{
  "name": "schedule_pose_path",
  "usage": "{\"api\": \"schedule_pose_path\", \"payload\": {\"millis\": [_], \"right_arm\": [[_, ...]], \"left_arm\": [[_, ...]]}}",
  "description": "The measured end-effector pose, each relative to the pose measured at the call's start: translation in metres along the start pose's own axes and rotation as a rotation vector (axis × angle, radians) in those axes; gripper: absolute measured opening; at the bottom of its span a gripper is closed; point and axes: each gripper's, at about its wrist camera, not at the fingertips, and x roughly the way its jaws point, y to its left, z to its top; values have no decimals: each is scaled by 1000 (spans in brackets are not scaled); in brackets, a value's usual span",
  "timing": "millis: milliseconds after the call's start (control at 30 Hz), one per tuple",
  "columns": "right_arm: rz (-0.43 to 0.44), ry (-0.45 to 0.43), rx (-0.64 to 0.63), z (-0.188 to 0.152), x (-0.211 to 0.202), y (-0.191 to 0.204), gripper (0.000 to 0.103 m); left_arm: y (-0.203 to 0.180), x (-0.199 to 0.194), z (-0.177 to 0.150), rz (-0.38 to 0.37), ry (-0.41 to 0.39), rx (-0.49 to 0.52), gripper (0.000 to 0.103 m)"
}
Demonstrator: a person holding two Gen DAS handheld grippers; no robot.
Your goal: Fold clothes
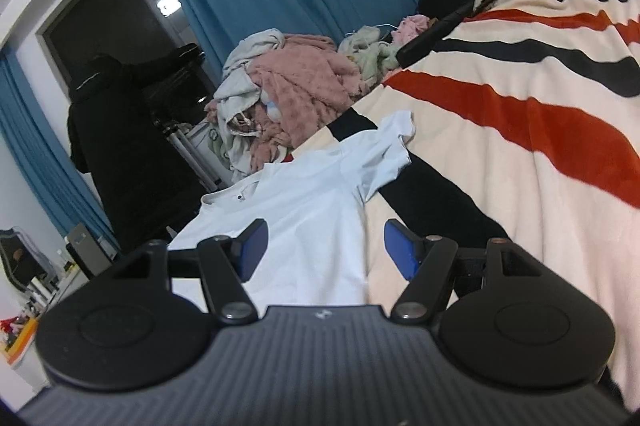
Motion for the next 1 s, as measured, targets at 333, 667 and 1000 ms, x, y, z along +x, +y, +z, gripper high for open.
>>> {"api": "schedule_pose_path", "payload": {"millis": [333, 667, 1000], "right_arm": [[-12, 30, -72, 3, 2, 2, 68], [-15, 36, -190, -10, 4, 23, 68], [-10, 55, -306, -36, 18, 54, 68]], "left_arm": [[-1, 16, 7, 11, 8, -73, 53], [61, -69, 14, 249, -107, -88, 82], [114, -107, 23, 411, -261, -184, 93]]}}
